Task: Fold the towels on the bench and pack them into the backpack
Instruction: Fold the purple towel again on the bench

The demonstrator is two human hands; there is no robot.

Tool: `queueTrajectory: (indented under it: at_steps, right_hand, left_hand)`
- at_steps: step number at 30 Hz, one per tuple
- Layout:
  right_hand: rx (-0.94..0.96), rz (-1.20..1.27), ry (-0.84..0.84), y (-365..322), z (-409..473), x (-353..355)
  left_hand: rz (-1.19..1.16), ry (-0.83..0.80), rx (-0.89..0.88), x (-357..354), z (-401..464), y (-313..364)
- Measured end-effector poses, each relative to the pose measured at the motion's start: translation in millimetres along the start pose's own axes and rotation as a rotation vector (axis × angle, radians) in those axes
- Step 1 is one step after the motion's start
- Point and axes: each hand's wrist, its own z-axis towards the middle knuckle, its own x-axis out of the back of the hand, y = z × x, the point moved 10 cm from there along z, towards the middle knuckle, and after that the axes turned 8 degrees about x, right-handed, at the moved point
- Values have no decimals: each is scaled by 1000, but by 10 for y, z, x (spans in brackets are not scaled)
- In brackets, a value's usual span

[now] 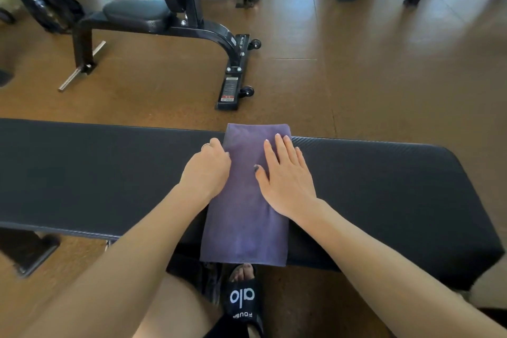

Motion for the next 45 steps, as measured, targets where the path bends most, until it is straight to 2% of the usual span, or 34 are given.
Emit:
queueTrajectory:
  at_steps: [4, 6, 10, 13, 15, 19, 23, 25, 28, 29, 31, 36, 39, 45]
  right_hand:
    - [93, -60, 95, -264, -55, 144]
    - [148, -47, 68, -406, -118, 58]
    - [150, -38, 35, -418, -188, -11]
    - [233, -41, 58, -542, -361, 150]
    - [343, -51, 41, -667, -612, 191]
    - [435, -39, -87, -627, -1063, 38]
    - [469, -53, -110, -581, -1217, 81]
    - [541, -86, -133, -638, -1295, 55]
    - [581, -151, -89, -653, -1342, 21]
    - [584, -158, -58, -649, -1342, 27]
    - [588, -163, 2, -646, -1337, 54]
    - [591, -192, 52, -613, -1344, 35]
    - [600, -201, 42, -611, -1356, 60]
    - [597, -143, 133, -627, -1381, 288]
  left_hand:
    - [216, -12, -106, -43, 3, 75]
    - [345, 5, -145, -71, -66, 83]
    - [345, 19, -156, -73, -62, 74]
    - [259, 51, -149, -17, -111, 73]
    - [82, 38, -85, 65, -132, 32]
    - [-81, 0, -40, 111, -145, -15]
    - [69, 96, -184, 382, -365, 83]
    - [161, 125, -352, 488, -584, 234]
    - [104, 35, -697, 523, -1134, 477]
    - [110, -27, -747, 471, -1305, 486]
    - [142, -96, -763, 346, -1554, 419]
    - [371, -55, -702, -51, -1706, 243]
    - [361, -27, -691, -84, -1720, 315]
    - [415, 52, -744, -68, -1793, 307]
